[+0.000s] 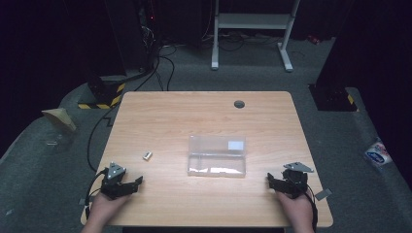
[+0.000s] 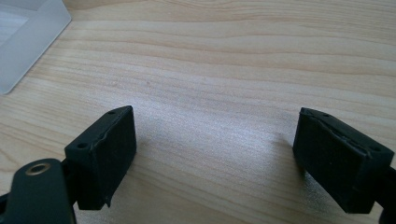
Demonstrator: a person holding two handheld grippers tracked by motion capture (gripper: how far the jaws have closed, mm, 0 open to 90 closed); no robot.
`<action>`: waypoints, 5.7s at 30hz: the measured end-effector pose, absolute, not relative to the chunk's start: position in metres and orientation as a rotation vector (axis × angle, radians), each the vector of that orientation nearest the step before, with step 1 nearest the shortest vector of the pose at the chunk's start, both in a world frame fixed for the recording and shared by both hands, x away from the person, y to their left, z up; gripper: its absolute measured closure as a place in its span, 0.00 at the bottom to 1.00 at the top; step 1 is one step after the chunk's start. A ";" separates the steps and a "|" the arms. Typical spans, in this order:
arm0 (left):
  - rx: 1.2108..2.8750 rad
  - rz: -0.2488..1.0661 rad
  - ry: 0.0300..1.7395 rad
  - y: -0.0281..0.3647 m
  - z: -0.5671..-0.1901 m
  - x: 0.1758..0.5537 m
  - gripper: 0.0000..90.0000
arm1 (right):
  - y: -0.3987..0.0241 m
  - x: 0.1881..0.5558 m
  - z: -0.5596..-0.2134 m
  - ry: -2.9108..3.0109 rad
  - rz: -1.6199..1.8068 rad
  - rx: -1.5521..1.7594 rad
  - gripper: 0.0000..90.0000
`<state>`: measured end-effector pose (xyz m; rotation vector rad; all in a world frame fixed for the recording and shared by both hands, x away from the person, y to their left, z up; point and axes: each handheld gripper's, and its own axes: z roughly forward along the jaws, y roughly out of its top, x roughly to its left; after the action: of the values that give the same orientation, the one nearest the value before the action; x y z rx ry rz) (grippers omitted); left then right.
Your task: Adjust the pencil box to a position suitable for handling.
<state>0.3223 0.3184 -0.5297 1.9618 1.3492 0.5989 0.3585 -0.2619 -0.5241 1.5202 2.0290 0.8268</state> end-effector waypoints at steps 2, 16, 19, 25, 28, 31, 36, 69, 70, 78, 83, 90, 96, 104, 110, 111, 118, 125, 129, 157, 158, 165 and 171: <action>1.962 0.598 1.349 0.318 -0.530 0.322 0.24 | -0.262 0.358 -0.524 2.031 0.828 1.518 0.14; 1.967 0.597 1.341 0.318 -0.530 0.321 0.23 | -0.262 0.360 -0.524 2.038 0.836 1.511 0.15; 1.965 0.599 1.341 0.318 -0.530 0.321 0.23 | -0.262 0.360 -0.524 2.038 0.835 1.509 0.15; 1.968 0.593 1.342 0.318 -0.530 0.320 0.23 | -0.262 0.360 -0.524 2.040 0.836 1.507 0.15; 1.968 0.592 1.342 0.318 -0.530 0.320 0.23 | -0.262 0.360 -0.524 2.038 0.834 1.508 0.15; 1.969 0.593 1.337 0.319 -0.530 0.321 0.23 | -0.262 0.359 -0.524 2.030 0.840 1.508 0.20; 1.970 0.594 1.337 0.319 -0.530 0.321 0.23 | -0.264 0.356 -0.518 2.035 0.884 1.542 0.45; 1.977 0.593 1.329 0.319 -0.530 0.322 0.23 | -0.156 0.376 -0.514 2.188 1.000 1.349 0.82; 1.976 0.593 1.329 0.319 -0.530 0.322 0.23 | -0.153 0.376 -0.514 2.191 1.001 1.349 0.82; 1.977 0.593 1.329 0.319 -0.530 0.322 0.23 | -0.137 0.376 -0.515 2.213 1.003 1.299 0.81; 1.977 0.593 1.329 0.319 -0.530 0.322 0.23 | -0.133 0.381 -0.515 2.220 0.988 1.278 0.82; 1.977 0.593 1.329 0.319 -0.530 0.322 0.23 | -0.130 0.383 -0.515 2.223 0.988 1.254 0.84; 1.977 0.593 1.329 0.319 -0.530 0.322 0.23 | -0.130 0.383 -0.515 2.222 0.984 1.245 0.84; 1.977 0.593 1.329 0.319 -0.530 0.322 0.23 | -0.131 0.384 -0.515 2.219 0.983 1.237 0.84; 1.977 0.593 1.329 0.319 -0.530 0.322 0.23 | -0.131 0.383 -0.515 2.218 0.985 1.233 0.83; 1.977 0.592 1.329 0.319 -0.530 0.322 0.23 | -0.131 0.383 -0.514 2.218 0.989 1.226 0.82; 1.977 0.592 1.329 0.319 -0.530 0.322 0.23 | -0.131 0.380 -0.507 2.197 1.029 1.212 0.78; 1.977 0.592 1.329 0.319 -0.530 0.322 0.23 | -0.137 0.376 -0.498 2.146 1.061 1.154 0.69; 1.976 0.592 1.330 0.319 -0.530 0.321 0.23 | -0.151 0.377 -0.494 2.122 1.022 1.142 0.62; 1.968 0.605 1.429 0.319 -0.530 0.323 0.07 | -0.254 0.362 -0.524 2.067 0.846 1.479 0.15; 1.973 0.600 1.430 0.319 -0.530 0.323 0.05 | -0.254 0.362 -0.524 2.068 0.846 1.479 0.14; 2.001 0.611 1.433 0.319 -0.527 0.326 0.01 | -0.253 0.362 -0.524 2.070 0.847 1.480 0.15; 1.968 0.634 1.425 0.322 -0.518 0.327 0.01 | -0.253 0.361 -0.524 2.064 0.842 1.483 0.15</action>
<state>0.3269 0.3219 -0.5184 1.9676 1.4252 0.6343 0.3606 -0.2531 -0.5241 1.4829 2.0638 0.8416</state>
